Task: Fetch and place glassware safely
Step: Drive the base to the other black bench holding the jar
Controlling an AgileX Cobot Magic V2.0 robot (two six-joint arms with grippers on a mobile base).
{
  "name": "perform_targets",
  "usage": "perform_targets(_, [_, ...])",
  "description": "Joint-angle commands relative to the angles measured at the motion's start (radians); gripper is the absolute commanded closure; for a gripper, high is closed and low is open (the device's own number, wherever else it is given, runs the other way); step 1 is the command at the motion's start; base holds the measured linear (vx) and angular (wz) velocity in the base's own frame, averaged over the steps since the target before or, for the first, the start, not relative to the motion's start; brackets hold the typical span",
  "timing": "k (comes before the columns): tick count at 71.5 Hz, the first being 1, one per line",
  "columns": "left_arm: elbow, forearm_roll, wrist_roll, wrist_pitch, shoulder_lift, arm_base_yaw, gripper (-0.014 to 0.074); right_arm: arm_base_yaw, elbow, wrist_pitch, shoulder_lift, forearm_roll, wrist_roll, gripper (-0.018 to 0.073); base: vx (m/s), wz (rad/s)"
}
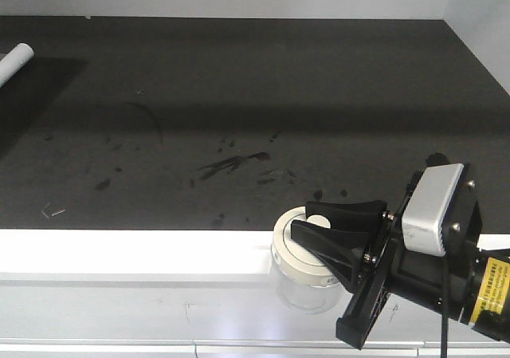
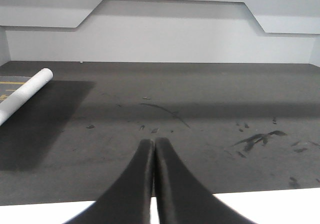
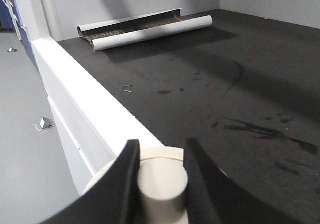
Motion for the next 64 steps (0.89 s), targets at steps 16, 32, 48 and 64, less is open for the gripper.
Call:
perform_targets(16, [-0.026,-0.008,-0.001,-0.078,0.010,-0.009,0.0603,-0.002,-0.032,-0.070,-0.011,0.044,0.001,0.0560,-0.01,0.06])
perform_targets(32, [-0.026,-0.008,-0.001,-0.078,0.010,-0.009,0.0603,-0.002,-0.032,-0.071,-0.011,0.044,0.001,0.0560,-0.06,0.35])
perform_targets(48, [-0.026,-0.008,-0.001,-0.078,0.010,-0.009,0.0603,-0.002,-0.032,-0.071,-0.011,0.044,0.001,0.0560,-0.11,0.74])
perform_targets(64, [-0.026,-0.008,-0.001,-0.078,0.010,-0.009,0.0603,-0.002,-0.032,-0.071,-0.011,0.044,0.001,0.0560,-0.12,0.90])
